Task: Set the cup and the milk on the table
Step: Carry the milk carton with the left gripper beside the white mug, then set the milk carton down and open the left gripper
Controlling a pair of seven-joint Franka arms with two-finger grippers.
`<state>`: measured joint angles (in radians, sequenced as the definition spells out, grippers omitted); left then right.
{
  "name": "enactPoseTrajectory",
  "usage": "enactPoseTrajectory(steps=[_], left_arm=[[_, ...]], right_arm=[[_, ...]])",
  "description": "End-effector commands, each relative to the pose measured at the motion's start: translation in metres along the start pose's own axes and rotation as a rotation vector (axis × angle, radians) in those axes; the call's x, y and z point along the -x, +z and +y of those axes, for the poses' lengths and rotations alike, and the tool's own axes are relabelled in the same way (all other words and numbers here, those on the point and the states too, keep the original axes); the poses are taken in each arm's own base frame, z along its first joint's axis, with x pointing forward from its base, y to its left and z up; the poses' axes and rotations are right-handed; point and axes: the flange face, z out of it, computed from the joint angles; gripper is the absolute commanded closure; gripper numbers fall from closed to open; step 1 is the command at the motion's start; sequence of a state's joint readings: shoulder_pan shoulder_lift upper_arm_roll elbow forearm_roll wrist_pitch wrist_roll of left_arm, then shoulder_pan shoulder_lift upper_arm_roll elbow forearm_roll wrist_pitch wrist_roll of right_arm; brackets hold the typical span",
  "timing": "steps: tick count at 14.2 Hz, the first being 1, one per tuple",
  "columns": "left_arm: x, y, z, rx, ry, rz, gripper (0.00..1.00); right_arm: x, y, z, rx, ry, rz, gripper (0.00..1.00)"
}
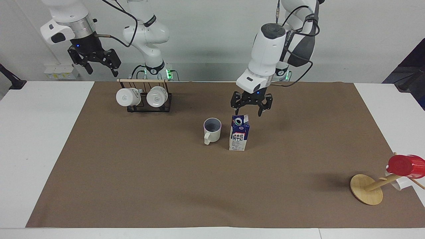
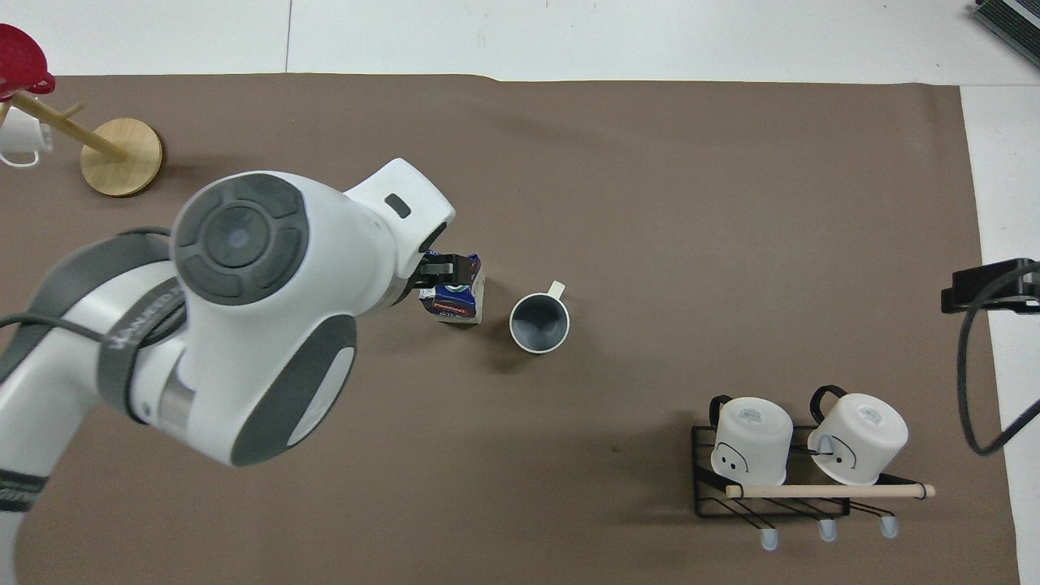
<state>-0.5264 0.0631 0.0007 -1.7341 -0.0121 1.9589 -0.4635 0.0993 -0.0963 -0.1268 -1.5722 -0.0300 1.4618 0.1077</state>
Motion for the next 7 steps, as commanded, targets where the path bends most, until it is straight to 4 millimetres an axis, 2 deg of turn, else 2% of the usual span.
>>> enactPoseTrajectory(steps=[1, 4, 7], left_arm=[[0.004, -0.020, -0.052, -0.019, 0.024, 0.001, 0.00], [0.004, -0.036, -0.096, -0.031, 0.057, 0.001, 0.00], [0.003, -0.061, -0.161, -0.052, 0.140, -0.039, 0.00]], right_arm=[[0.006, -0.001, 0.005, -0.012, -0.012, 0.006, 0.00], [0.006, 0.000, 0.004, -0.012, -0.014, 0.005, 0.00], [0.006, 0.000, 0.004, -0.012, -0.012, 0.003, 0.00]])
